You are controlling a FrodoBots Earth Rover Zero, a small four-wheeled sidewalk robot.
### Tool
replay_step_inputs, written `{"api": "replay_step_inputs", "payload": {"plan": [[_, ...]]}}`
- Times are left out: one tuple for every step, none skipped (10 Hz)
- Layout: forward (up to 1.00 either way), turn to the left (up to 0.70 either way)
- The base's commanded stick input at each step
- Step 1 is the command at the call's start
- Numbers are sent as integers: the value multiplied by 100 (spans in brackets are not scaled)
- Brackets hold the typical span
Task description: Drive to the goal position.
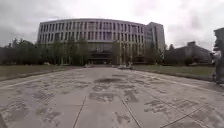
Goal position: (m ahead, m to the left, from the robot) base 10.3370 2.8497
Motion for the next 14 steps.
{"api": "replay_step_inputs", "payload": {"plan": [[70, -2], [70, 1], [70, 1], [70, 1], [70, 1], [70, 1], [70, 1], [70, 1], [70, 1], [70, 1], [70, 1], [70, 16], [70, 36], [70, 7]]}}
